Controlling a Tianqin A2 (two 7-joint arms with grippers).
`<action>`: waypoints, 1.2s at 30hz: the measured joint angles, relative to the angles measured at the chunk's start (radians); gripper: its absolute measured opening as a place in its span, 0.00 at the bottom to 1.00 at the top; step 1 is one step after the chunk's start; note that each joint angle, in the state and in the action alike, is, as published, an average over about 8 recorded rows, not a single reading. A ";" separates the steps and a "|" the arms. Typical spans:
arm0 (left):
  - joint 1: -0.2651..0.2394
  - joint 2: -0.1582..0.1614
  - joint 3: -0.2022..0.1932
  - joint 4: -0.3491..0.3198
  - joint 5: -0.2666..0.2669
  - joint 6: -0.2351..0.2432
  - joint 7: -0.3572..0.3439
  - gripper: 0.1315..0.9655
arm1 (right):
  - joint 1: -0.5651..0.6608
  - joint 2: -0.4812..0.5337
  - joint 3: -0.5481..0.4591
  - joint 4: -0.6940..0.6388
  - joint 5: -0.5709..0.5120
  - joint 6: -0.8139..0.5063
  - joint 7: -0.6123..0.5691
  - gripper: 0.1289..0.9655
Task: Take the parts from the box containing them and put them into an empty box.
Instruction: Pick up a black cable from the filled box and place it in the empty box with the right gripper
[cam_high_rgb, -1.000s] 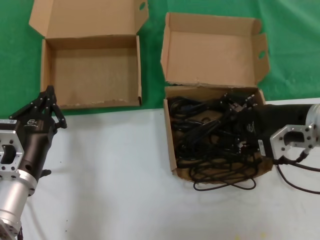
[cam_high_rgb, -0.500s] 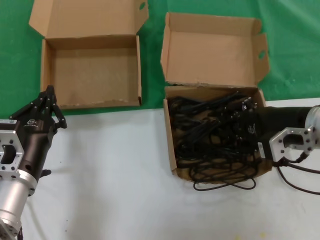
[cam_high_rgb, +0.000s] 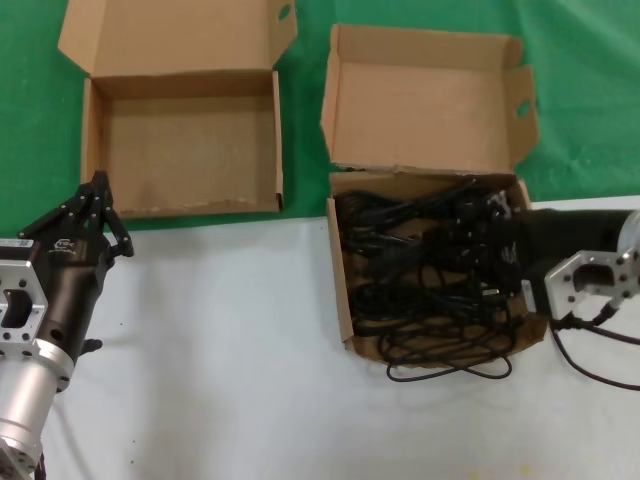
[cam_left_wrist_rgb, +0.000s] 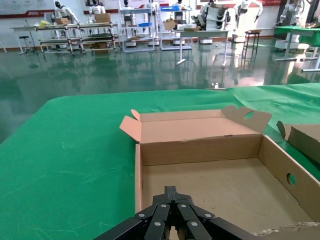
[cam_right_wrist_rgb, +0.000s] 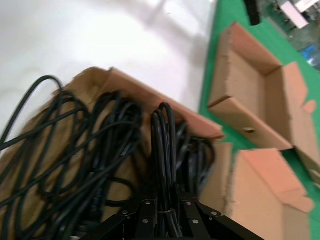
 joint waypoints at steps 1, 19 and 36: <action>0.000 0.000 0.000 0.000 0.000 0.000 0.000 0.02 | -0.002 0.006 0.005 0.013 0.002 0.000 0.010 0.11; 0.000 0.000 0.000 0.000 0.000 0.000 0.000 0.02 | 0.177 -0.072 0.004 0.175 -0.027 -0.053 0.273 0.09; 0.000 0.000 0.000 0.000 0.000 0.000 0.000 0.02 | 0.390 -0.452 -0.101 -0.259 -0.075 0.110 0.122 0.10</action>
